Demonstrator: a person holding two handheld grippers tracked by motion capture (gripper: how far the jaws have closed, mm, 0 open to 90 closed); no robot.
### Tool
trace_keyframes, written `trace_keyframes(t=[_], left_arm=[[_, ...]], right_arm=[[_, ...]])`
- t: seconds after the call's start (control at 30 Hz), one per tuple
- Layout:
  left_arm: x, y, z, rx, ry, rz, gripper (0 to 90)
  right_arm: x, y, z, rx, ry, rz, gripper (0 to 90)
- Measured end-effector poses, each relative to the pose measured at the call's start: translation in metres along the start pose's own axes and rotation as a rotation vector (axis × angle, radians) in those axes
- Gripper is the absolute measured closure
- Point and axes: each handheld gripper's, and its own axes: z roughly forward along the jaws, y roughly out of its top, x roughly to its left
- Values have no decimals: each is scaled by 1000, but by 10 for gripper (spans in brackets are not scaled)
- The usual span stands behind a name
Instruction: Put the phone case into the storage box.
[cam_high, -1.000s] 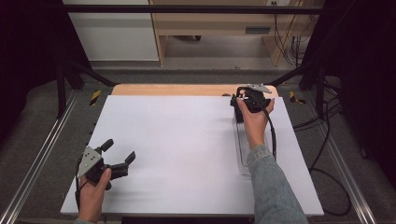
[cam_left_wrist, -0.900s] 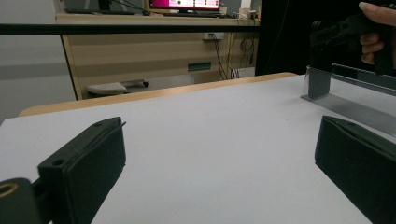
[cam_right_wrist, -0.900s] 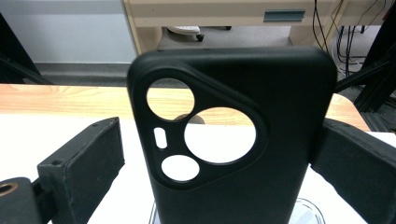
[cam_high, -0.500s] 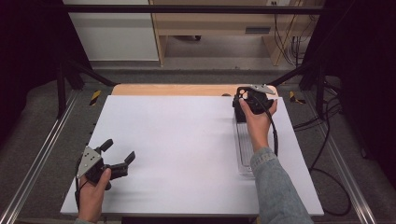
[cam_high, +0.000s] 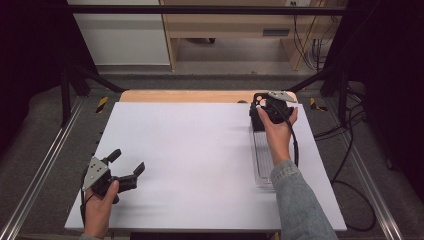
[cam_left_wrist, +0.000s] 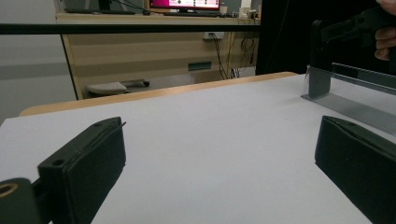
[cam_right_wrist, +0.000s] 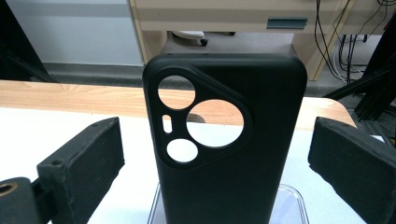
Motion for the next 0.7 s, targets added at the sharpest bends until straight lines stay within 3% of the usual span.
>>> trace_keyframes(t=[0.4, 0.7], left_arm=[[-1, -1, 1, 11, -5, 2, 18], [-1, -1, 2, 13, -10, 3, 18]], right_arm=[[1, 3, -9, -7, 50, 38, 47], [0, 8, -19, -42, 45, 36, 64]])
